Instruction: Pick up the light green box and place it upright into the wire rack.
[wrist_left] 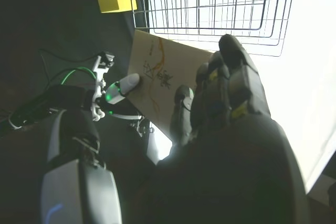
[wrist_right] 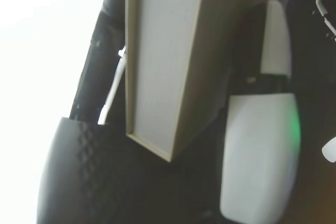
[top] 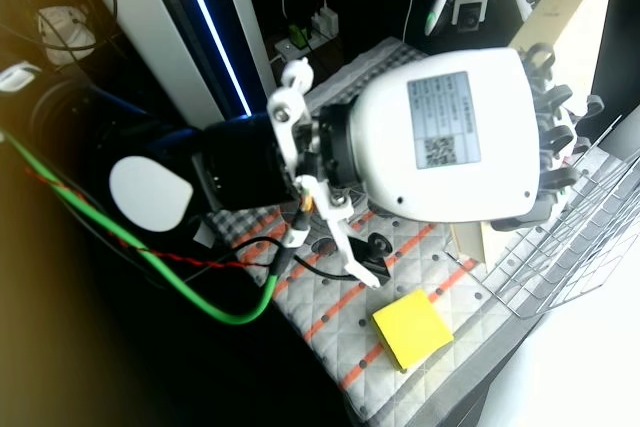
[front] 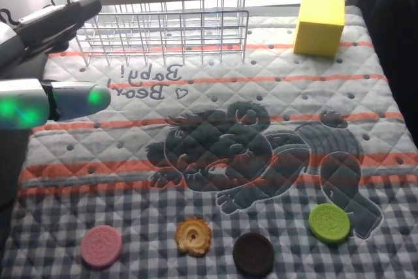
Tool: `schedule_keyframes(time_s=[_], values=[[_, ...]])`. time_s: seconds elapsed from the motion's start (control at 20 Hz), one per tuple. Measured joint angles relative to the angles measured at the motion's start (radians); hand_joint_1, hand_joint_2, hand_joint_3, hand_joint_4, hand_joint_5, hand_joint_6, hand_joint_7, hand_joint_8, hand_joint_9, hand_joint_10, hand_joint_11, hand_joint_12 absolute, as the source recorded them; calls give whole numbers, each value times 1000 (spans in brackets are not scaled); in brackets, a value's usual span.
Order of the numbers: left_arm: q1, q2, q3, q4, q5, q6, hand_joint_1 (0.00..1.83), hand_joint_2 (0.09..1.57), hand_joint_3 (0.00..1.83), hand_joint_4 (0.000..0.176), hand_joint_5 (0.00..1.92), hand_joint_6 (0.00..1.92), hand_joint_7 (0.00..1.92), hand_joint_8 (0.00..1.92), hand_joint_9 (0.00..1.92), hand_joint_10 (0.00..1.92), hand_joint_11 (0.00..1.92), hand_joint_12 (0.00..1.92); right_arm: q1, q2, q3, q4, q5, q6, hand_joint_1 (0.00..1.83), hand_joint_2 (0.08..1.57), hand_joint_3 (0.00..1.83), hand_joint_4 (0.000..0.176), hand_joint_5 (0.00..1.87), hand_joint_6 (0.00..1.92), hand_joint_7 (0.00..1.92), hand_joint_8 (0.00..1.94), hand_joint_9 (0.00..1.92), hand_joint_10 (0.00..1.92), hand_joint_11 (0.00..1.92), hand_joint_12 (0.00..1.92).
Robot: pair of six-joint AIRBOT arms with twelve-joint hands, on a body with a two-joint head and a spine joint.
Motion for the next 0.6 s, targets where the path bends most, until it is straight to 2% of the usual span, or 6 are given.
schedule_keyframes(time_s=[0.2, 0.45, 0.6], values=[[0, 0, 0, 0, 1, 0, 636, 914, 0, 176, 133, 2, 111, 0, 127, 2, 0, 572, -2, -2, 11, 5, -11, 0, 1264, 1096, 1, 0, 900, 992, 1163, 808, 1430, 2, 1232, 686], [0, 0, 0, 1, 3, -1, 628, 922, 0, 176, 102, 0, 111, 4, 117, 2, 0, 483, -16, -21, 34, 60, -11, 0, 1235, 1117, 0, 0, 887, 1080, 1086, 879, 1433, 1, 1239, 740], [0, 0, 0, 0, 3, -3, 677, 922, 0, 176, 133, 11, 85, 2, 91, 1, 0, 481, -27, -27, 47, 97, -6, 1, 1251, 1103, 0, 0, 907, 1000, 1123, 866, 1468, 12, 1275, 747]])
